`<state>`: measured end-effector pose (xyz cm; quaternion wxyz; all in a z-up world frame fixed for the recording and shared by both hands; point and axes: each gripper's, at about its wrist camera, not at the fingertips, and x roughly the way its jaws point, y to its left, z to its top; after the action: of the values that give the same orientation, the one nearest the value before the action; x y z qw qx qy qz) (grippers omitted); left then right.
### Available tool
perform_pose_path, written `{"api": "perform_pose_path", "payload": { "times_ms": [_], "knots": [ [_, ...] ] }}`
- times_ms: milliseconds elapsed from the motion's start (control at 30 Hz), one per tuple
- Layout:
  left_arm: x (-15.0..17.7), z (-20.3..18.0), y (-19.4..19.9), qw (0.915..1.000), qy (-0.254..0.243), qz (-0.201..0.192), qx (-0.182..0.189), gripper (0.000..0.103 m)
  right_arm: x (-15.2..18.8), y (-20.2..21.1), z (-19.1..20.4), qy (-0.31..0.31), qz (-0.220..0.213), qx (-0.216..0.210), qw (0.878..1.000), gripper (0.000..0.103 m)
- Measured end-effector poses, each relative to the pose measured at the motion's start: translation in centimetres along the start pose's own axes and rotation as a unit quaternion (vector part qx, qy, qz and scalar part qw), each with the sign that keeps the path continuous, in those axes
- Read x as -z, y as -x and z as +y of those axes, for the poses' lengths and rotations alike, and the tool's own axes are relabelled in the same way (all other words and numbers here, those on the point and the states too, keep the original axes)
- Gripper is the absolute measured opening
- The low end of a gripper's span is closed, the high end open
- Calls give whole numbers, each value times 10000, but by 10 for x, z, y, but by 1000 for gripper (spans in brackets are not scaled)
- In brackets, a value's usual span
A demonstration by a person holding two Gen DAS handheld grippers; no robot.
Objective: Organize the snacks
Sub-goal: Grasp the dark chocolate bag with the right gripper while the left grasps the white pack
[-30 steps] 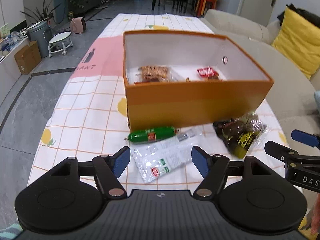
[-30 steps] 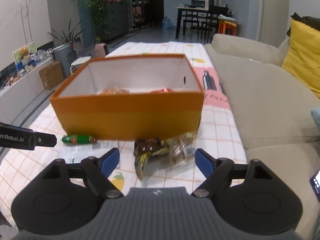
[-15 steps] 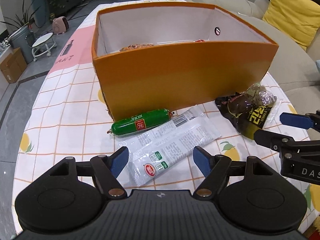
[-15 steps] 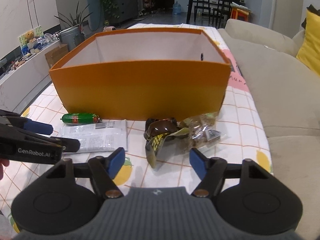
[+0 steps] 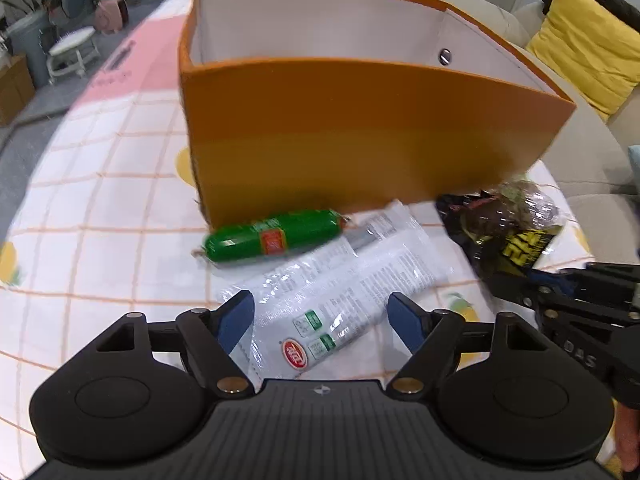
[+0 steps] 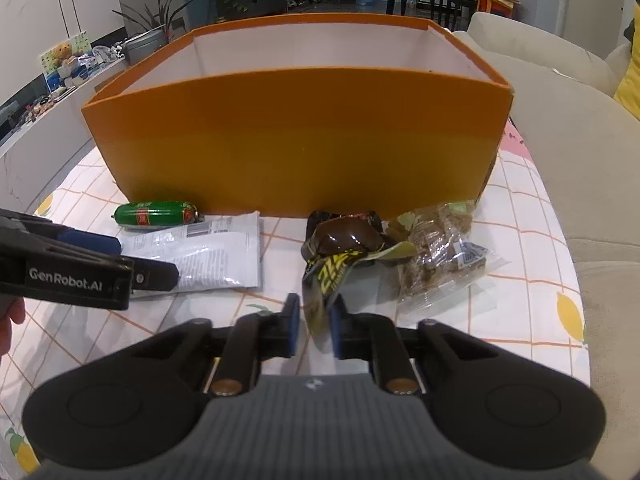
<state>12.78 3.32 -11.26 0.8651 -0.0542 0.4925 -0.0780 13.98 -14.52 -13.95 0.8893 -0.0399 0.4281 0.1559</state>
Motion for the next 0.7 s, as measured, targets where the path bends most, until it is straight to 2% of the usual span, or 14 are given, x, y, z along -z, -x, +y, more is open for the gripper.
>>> {"api": "perform_pose_path", "payload": {
  "times_ms": [400, 500, 633, 700],
  "knots": [
    [15, -22, 13, 9963, -136, 491, 686, 84, 16, 17, 6, 100, 297, -252, 9992, 0],
    [15, -28, 16, 9959, -264, 497, 706, 84, 20, 22, 6, 97, 406, -268, 9988, 0],
    [17, -38, 18, 9975, -591, 277, 280, 85, 23, 27, 5, 142, 468, -157, 9987, 8],
    [18, -43, 18, 9968, -769, 203, 120, 86, 23, 28, 4, 199, 425, -52, 9989, 31]
  ]
}}
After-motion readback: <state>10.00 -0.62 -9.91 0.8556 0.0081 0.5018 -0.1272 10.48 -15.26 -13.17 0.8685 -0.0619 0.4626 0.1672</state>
